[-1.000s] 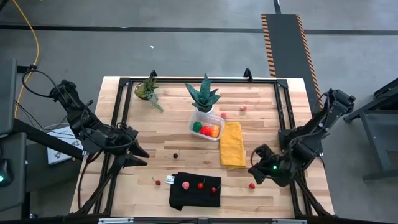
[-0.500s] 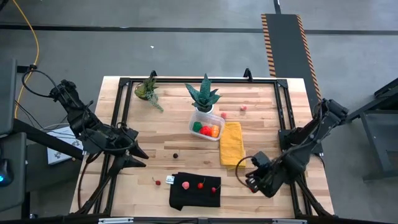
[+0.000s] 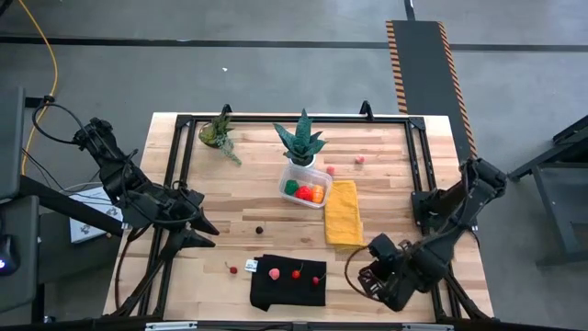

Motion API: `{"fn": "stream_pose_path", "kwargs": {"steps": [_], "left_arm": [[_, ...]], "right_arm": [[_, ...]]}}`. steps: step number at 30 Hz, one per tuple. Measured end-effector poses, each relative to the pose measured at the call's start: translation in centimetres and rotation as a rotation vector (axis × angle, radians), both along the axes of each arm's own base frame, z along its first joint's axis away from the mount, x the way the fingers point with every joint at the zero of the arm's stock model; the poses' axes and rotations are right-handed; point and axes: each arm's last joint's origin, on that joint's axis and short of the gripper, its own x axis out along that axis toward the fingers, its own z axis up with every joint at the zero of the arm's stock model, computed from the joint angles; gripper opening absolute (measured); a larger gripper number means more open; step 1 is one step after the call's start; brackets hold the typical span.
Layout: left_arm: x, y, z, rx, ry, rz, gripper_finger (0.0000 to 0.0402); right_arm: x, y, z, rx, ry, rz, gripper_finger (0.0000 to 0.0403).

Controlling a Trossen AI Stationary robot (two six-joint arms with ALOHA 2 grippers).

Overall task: Pick and placing Produce into tupperware
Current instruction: Put the red raspberry into the transparent container

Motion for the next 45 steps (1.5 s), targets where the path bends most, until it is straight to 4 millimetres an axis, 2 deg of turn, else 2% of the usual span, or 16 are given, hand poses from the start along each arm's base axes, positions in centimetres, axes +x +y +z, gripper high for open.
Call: {"fn": "stream_pose_path", "kwargs": {"steps": [9,13,21,31,36,40,45], "left_arm": [[0.0,0.0,0.0,0.007,0.003,-0.018,0.0168],[0.0,0.0,0.0,0.015,0.000,-0.022,0.0168],[0.0,0.0,0.0,0.012,-0.001,-0.006,0.0168],[0.0,0.0,0.0,-0.018,0.006,0.013,0.0168],[0.0,0.0,0.0,-0.022,0.008,0.018,0.0168],[0.0,0.0,0.0,-0.023,0.007,0.018,0.0168],[0.0,0.0,0.0,-0.030,0.009,0.021,0.0168]], "right_arm": [[-4.4,2.3,-0.2,-0.104,-0.118,-0.095,0.0151],[-5.1,3.5,-1.0,-0.166,-0.198,-0.065,0.0179],[-4.8,5.7,-4.5,-0.252,-0.141,-0.026,0.0185],[-4.6,6.7,-6.9,-0.275,-0.095,-0.067,0.0185],[-4.6,6.3,-8.6,-0.161,-0.110,-0.096,0.0185],[-5.4,4.8,-9.8,-0.061,-0.151,-0.105,0.0185],[-6.5,2.4,-9.0,-0.068,-0.178,-0.089,0.0185]]}}
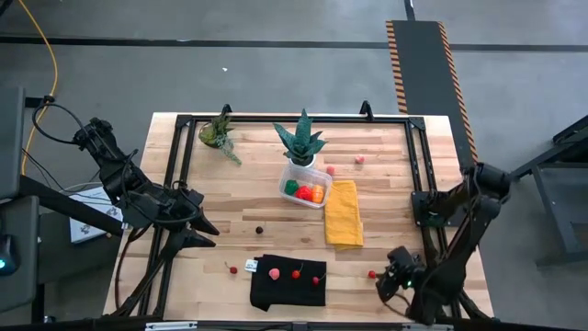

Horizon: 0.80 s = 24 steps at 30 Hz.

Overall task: Pick and placing Produce into tupperware
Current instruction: Put the red raspberry into the transparent container

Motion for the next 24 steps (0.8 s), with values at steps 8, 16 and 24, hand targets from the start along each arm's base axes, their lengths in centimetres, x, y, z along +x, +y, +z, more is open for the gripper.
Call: {"fn": "stream_pose_path", "kwargs": {"steps": [8,16,24], "left_arm": [[0.0,0.0,0.0,-0.009,0.002,0.005,0.0168],[0.0,0.0,0.0,-0.022,0.006,0.011,0.0168],[0.0,0.0,0.0,-0.024,0.006,0.013,0.0168]], "right_arm": [[-2.1,-4.3,-0.4,0.243,-0.111,-0.007,0.0185],[-0.8,-6.6,-0.6,0.282,-0.014,0.062,0.0185],[0.8,-7.8,-0.8,0.245,0.043,0.123,0.0185]]}}
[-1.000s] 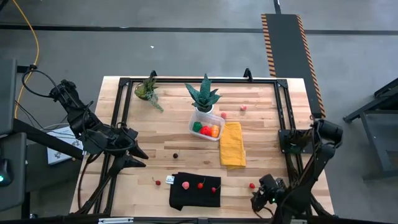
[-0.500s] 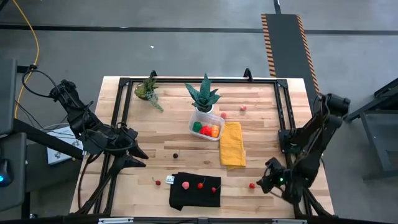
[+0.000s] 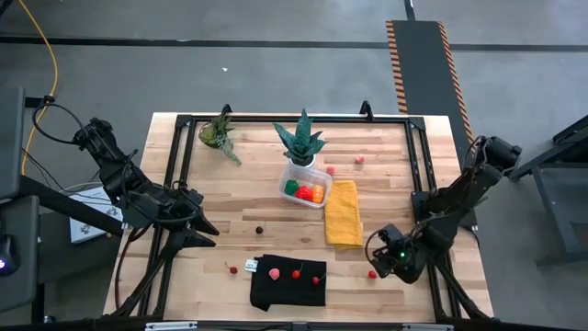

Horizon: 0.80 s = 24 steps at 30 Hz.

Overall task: Pick and placing Produce into tupperware
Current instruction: Put the red raspberry into the transparent container

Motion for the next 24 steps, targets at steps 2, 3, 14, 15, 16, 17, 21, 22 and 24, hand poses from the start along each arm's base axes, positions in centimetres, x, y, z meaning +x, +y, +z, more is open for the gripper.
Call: {"fn": "stream_pose_path", "kwargs": {"steps": [2,3,14,15,16,17,21,22,24], "left_arm": [[0.00,0.00,0.00,-0.002,0.000,0.001,0.0168],[0.00,0.00,0.00,-0.003,0.001,0.002,0.0168],[0.00,0.00,0.00,-0.003,0.001,0.003,0.0168],[0.01,0.00,-0.01,-0.003,0.001,0.003,0.0168],[0.00,0.00,-0.01,-0.003,0.002,0.003,0.0168],[0.00,0.01,0.00,-0.003,0.001,0.003,0.0168],[0.00,0.01,-0.01,-0.002,0.002,0.004,0.0168],[0.00,0.01,-0.01,-0.002,0.001,0.004,0.0168],[0.00,0.02,-0.01,0.001,-0.001,0.007,0.0168]], "right_arm": [[0.12,-0.19,-0.03,-0.009,0.005,0.000,0.0185],[0.17,-0.29,-0.05,-0.012,0.012,0.004,0.0185],[0.89,-0.69,-0.02,0.018,0.040,0.066,0.0185],[0.89,-0.68,-0.01,0.019,0.039,0.067,0.0185],[0.88,-0.68,-0.02,0.020,0.041,0.068,0.0185],[0.88,-0.67,-0.02,0.022,0.043,0.069,0.0185],[0.85,-0.60,-0.01,0.038,0.055,0.079,0.0185],[0.88,-0.57,0.01,0.041,0.052,0.080,0.0185],[0.90,-0.53,0.09,0.045,0.055,0.085,0.0185]]}}
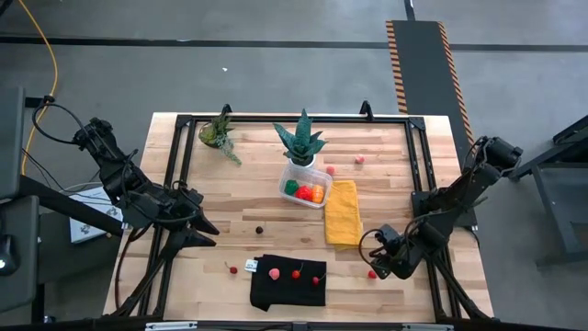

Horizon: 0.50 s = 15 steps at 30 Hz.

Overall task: Pick and placing Produce into tupperware
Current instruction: Put the red raspberry into the transparent container

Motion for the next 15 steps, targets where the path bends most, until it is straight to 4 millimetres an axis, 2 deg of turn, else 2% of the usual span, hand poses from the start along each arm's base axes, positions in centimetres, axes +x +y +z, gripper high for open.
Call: {"fn": "stream_pose_path", "kwargs": {"steps": [9,15], "left_arm": [[0.0,0.0,-0.1,0.009,0.004,-0.002,0.0168],[0.0,0.0,-0.1,0.010,0.005,-0.002,0.0168]], "right_arm": [[0.3,-0.1,1.4,-0.035,0.029,0.035,0.0185],[1.1,0.3,0.3,-0.001,0.097,0.082,0.0185]]}}
